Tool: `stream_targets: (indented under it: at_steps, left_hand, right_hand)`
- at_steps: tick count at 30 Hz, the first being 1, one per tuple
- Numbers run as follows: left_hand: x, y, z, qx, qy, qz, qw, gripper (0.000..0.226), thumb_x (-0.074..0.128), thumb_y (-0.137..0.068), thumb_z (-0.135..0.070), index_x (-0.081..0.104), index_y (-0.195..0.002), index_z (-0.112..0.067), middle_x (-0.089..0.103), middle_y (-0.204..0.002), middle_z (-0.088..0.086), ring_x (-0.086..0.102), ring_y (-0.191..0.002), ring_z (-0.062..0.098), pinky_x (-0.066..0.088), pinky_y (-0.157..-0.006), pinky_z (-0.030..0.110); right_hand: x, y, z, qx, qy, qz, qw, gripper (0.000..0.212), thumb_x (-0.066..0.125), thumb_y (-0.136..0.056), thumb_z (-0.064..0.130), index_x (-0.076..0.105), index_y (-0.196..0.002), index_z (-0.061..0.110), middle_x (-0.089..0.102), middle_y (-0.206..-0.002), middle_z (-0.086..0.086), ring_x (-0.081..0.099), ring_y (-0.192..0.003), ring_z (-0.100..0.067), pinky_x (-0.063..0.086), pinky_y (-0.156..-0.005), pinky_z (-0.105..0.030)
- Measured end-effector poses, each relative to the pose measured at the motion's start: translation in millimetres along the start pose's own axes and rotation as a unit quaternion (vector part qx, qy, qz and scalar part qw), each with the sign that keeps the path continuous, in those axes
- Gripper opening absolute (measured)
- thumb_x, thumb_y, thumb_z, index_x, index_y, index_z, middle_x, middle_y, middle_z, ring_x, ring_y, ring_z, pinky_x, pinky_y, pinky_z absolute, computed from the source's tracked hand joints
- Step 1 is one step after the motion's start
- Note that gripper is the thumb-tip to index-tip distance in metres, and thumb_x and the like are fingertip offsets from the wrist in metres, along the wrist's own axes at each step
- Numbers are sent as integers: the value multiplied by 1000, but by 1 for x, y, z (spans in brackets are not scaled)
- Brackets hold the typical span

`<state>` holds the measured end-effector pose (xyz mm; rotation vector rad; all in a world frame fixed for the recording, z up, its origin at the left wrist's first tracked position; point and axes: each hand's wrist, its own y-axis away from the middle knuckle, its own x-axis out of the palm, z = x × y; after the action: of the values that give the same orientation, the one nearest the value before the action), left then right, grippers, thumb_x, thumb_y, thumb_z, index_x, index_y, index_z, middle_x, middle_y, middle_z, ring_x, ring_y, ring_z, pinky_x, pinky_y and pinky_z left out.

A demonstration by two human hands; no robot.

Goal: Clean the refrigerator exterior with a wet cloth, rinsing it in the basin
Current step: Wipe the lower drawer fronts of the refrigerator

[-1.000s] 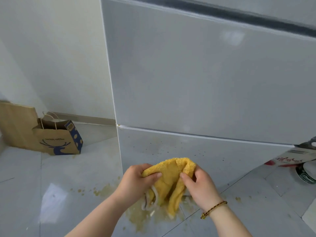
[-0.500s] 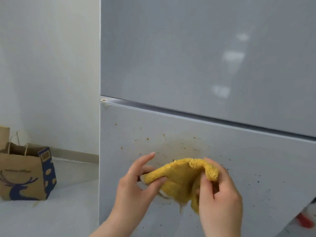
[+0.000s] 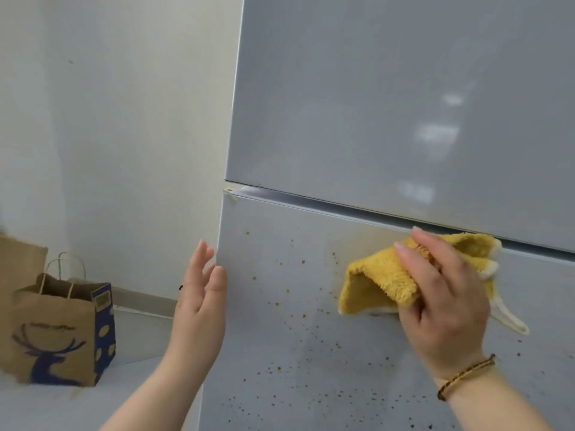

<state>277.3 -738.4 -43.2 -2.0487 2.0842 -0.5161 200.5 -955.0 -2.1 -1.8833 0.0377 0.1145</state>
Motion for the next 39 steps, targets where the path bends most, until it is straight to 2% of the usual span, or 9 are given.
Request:
stream_targets:
  at_steps: [4,8,11,15,20,24,28,34,39]
  left_hand:
    - [-8,-5,3,-65,45,33,996,34,32,-97,-25,41,-127,-36,49,-122,-15,45,-114,7,34,-96,22]
    - [-21,-19,-2,-73,56,58,994,30,39,-95,-17,56,-88,-40,64,-83,-26,60,-73,-12,44,-58,4]
    - [-26,-22,4,-73,63,71,993,26,46,-93,-14,59,-93,-37,64,-82,-27,60,-65,-17,43,-52,0]
    - [-27,-22,9,-77,84,72,991,27,46,-93,-11,58,-97,-35,63,-88,-21,60,-64,-17,42,-51,0]
    - [-28,-28,9,-90,88,71,990,23,50,-91,-13,63,-98,-32,65,-83,-22,62,-67,-11,42,-51,0]
    - [-30,-32,6,-93,73,69,991,21,53,-89,-9,65,-104,-20,67,-88,-11,61,-75,-1,42,-52,-1]
    - [-31,-30,7,-71,66,71,993,19,53,-89,-7,63,-95,-23,63,-79,-16,60,-58,-14,39,-49,-2]
    - [-30,-34,12,-66,79,72,992,24,55,-88,-6,62,-84,-28,64,-58,-26,59,-56,-16,41,-50,-1]
    - [-32,-36,11,-69,72,70,993,18,56,-87,-7,65,-90,-23,66,-77,-16,62,-60,-11,44,-54,1]
  right_hand:
    - [17,3,4,4,66,-8,998,24,40,-92,8,48,-115,10,40,-119,-16,45,-102,-29,37,-87,-34]
    - [23,2,11,39,48,-41,997,49,52,-85,13,27,-127,10,34,-122,-21,21,-137,-13,22,-112,-24]
    - [23,3,14,97,-1,-78,992,44,60,-80,13,37,-117,7,35,-117,-18,23,-134,-3,26,-111,-23]
    - [35,5,30,158,84,-57,982,26,43,-95,26,44,-110,5,40,-122,-12,36,-126,-25,16,-114,-30]
    - [58,10,56,219,140,45,965,75,19,-88,66,29,-132,7,19,-140,-19,-13,-142,-12,-10,-115,-35]
    - [50,6,50,168,150,64,972,62,22,-92,57,34,-129,9,24,-139,-17,-4,-143,-19,-4,-115,-36]
    - [46,-3,48,147,107,35,983,40,32,-94,36,40,-125,12,28,-137,-14,17,-132,-29,4,-115,-35]
    - [78,-45,91,56,95,84,990,40,37,-89,34,40,-125,18,28,-139,-8,15,-133,-27,2,-114,-38]
    - [83,-54,88,-74,111,128,983,49,42,-82,33,39,-129,22,28,-141,-2,20,-137,-24,6,-114,-39]
